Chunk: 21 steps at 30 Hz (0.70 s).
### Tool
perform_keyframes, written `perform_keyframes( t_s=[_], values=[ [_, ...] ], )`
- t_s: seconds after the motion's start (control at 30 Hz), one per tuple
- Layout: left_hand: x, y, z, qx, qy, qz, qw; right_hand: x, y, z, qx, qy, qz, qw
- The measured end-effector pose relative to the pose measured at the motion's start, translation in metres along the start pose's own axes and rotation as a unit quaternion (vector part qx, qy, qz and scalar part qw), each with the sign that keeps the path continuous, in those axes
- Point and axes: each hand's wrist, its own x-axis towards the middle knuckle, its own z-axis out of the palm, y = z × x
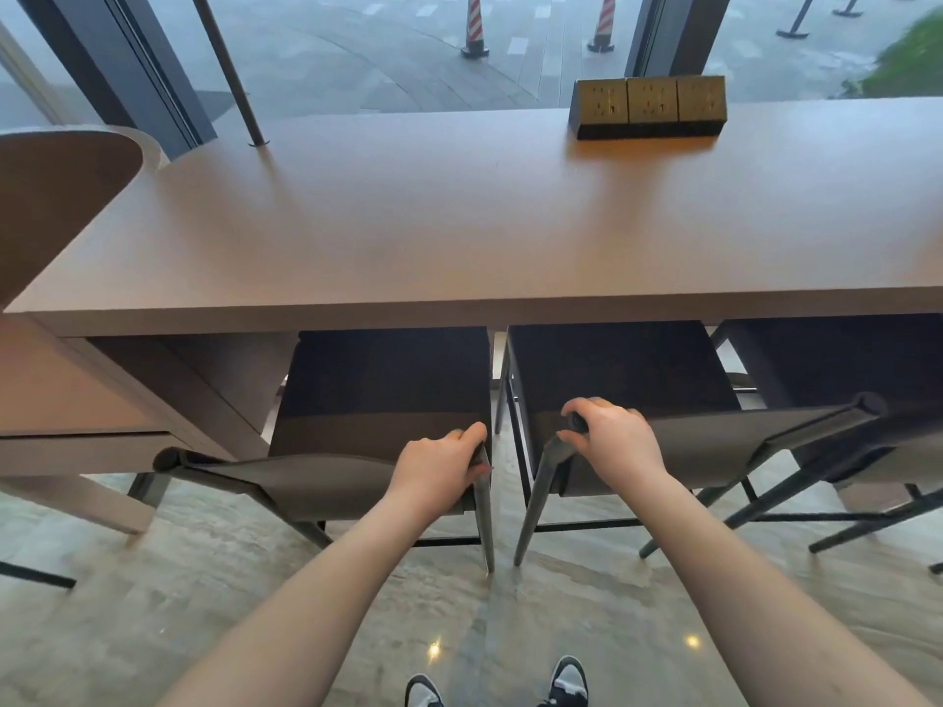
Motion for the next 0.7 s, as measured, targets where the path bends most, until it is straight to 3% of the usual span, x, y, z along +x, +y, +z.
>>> perform_keyframes(
  t_s=[0.7],
  values=[
    [0.029,-0.005,0.005,0.009,0.048,0.019,0.999,0.003,0.007,0.008,0.013,0.041,-0.017,0.999]
  ],
)
